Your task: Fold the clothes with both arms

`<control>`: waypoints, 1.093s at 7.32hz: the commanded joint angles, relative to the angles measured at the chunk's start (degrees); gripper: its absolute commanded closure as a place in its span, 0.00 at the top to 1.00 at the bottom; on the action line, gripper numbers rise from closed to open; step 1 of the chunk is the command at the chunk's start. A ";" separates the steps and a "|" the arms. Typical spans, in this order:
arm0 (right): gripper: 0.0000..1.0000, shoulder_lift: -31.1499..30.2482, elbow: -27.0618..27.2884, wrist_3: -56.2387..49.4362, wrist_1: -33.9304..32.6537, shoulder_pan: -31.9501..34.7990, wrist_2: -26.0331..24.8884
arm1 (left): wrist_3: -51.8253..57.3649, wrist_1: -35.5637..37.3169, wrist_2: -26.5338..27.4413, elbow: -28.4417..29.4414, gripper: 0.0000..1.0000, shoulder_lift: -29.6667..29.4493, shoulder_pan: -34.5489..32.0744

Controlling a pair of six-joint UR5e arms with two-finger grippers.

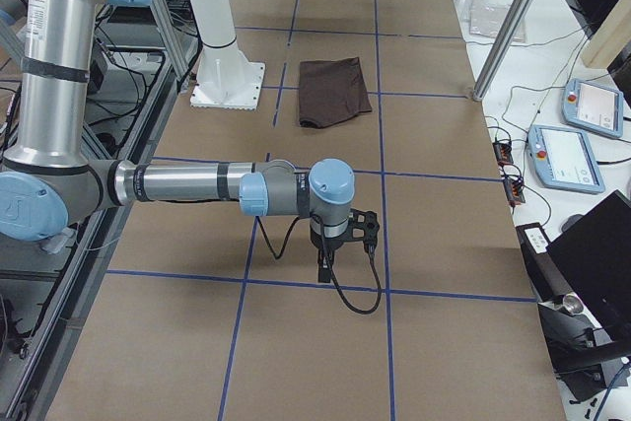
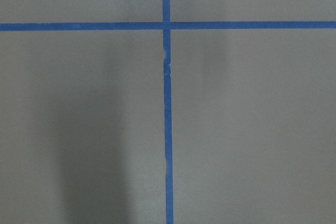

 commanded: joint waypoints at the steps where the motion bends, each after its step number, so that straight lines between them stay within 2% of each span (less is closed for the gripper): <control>1: 1.00 0.09 0.05 0.03 0.00 0.00 0.00 | -0.35 -4.31 0.02 0.04 1.00 0.11 0.20; 5: 1.00 0.09 -0.04 0.03 0.00 0.00 0.00 | -0.35 -3.97 0.28 -0.22 1.00 0.03 3.53; 8: 1.00 0.09 0.14 0.03 0.00 0.00 0.00 | -0.35 -3.79 0.98 -0.22 1.00 0.47 3.54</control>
